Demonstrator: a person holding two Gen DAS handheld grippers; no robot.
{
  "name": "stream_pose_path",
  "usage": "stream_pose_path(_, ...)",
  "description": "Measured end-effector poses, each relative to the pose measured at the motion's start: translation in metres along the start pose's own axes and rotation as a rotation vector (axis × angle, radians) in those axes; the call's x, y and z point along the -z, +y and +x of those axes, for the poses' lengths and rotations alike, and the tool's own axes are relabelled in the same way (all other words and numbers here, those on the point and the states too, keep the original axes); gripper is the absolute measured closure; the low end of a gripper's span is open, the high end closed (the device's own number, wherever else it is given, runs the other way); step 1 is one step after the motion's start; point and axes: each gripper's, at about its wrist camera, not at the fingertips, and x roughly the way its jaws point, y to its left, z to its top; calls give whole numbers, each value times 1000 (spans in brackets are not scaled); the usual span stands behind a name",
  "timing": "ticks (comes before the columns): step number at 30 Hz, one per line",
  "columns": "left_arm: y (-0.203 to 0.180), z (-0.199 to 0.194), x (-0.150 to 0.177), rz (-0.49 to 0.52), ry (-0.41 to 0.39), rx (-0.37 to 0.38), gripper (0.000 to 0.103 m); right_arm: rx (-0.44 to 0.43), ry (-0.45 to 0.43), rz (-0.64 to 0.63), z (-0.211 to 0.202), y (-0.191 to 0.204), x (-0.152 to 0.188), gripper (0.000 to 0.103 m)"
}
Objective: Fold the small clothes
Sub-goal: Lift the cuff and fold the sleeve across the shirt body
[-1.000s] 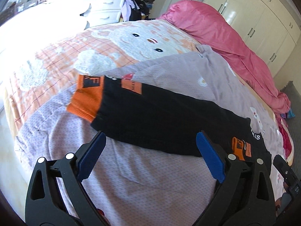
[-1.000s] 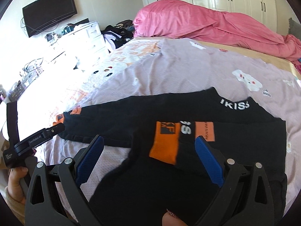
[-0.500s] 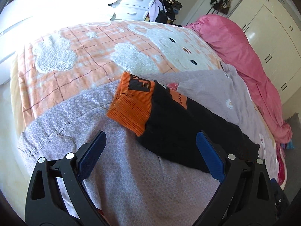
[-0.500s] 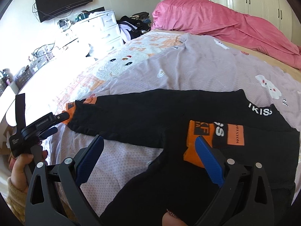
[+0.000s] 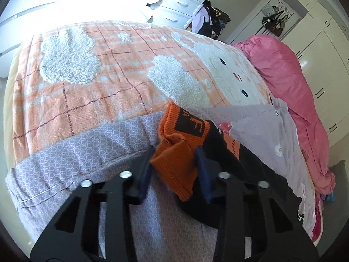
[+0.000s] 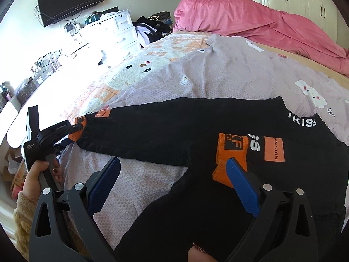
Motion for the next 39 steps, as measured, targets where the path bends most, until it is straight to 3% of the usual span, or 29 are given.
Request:
stream_pose_path(9,-27,-35,-1,41,-48,125,97,25,0,92,-10,-32,11,6)
stream_pose_path(19,-107,-87,11,157,-101,289,97,55,-44,193,-44,-70,26,6)
stream_pose_path(31,-193,-103,57,316,-45,443,97,100,-94,320,-87,-125,52,6)
stream_pose_path(39,-241,-105,102,438,33,534,97,131,-127,422,-113,-162,74,6)
